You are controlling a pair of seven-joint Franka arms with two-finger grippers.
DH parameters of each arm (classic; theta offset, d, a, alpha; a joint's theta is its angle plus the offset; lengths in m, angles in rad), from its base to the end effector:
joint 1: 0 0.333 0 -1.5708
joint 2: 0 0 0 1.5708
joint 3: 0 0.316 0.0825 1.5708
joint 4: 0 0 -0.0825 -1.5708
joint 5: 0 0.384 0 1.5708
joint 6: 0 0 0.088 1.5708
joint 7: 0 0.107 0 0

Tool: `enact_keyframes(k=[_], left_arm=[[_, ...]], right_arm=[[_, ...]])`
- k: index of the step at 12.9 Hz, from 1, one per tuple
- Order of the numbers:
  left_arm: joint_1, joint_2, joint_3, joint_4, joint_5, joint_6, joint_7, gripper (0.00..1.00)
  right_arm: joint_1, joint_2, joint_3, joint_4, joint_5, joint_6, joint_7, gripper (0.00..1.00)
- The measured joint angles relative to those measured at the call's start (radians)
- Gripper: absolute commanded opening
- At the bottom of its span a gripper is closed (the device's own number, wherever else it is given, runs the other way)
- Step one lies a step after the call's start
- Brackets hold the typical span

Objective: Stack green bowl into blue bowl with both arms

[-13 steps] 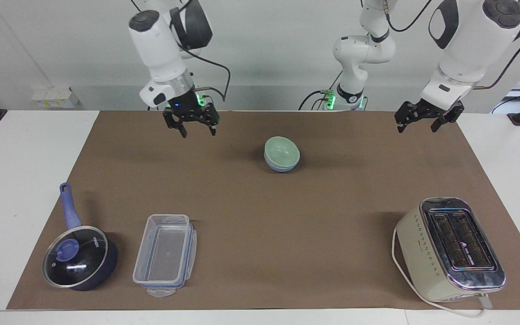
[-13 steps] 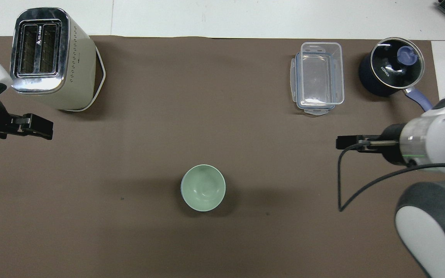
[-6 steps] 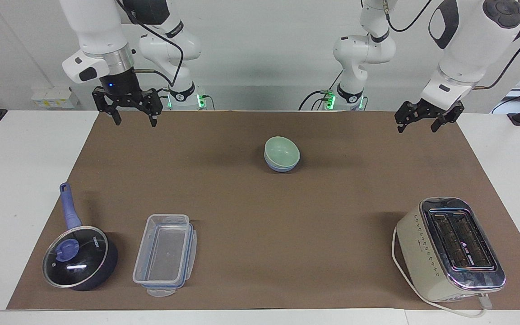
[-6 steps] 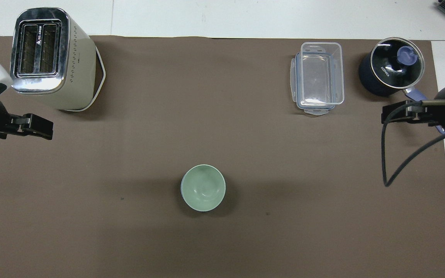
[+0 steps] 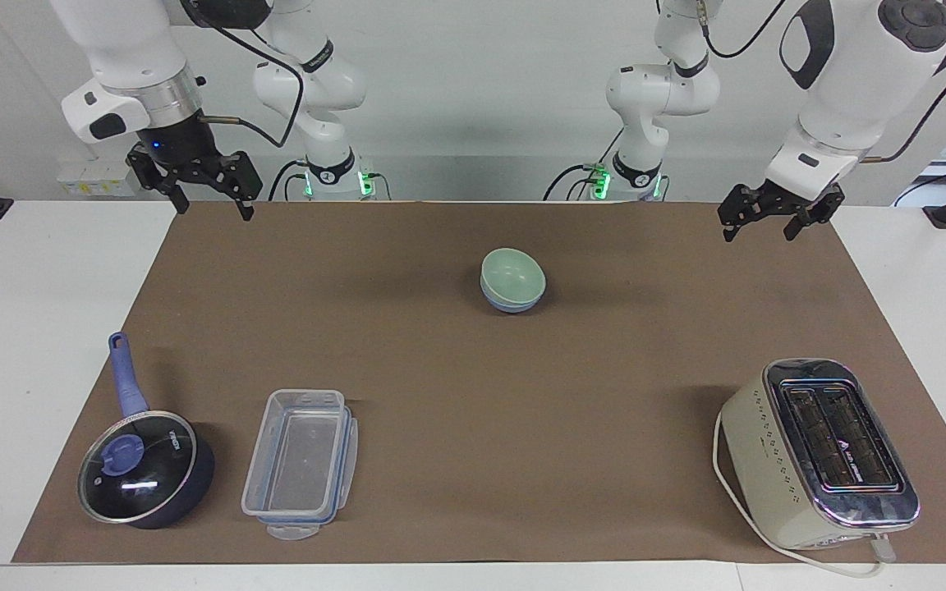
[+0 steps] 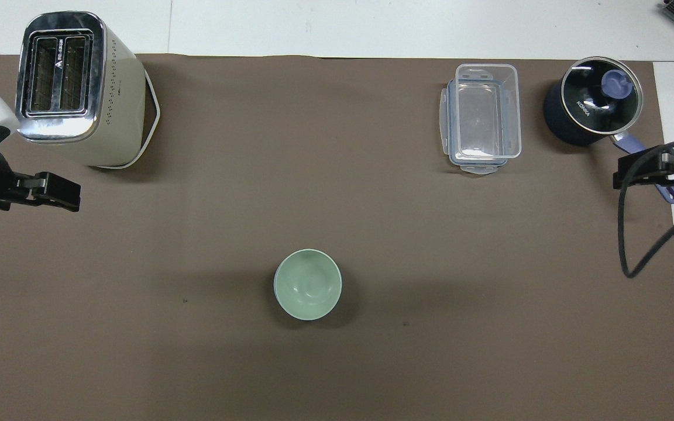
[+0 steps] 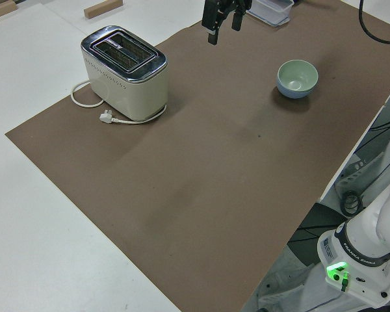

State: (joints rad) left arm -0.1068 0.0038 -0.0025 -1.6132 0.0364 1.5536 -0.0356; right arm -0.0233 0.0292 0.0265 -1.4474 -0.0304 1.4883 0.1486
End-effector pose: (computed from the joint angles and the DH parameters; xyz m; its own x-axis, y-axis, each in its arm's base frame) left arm 0.5493 -0.0563 0.6011 0.9954 -0.0728 -0.0620 -0.0753 -0.9964 -0.0386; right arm 0.5555 -0.0019 0.6588 0.9890 -0.1473 0.0160 -0.1477 -0.9886 0.0274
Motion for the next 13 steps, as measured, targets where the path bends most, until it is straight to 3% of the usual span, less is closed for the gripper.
enact_keyframes(k=[13], left_arm=[[0.0, 0.0, 0.0, 0.0, 0.0, 0.0, 0.0, 1.0]], right_arm=[[0.001, -0.005, -0.001, 0.0, 0.01, -0.001, 0.0, 1.0]])
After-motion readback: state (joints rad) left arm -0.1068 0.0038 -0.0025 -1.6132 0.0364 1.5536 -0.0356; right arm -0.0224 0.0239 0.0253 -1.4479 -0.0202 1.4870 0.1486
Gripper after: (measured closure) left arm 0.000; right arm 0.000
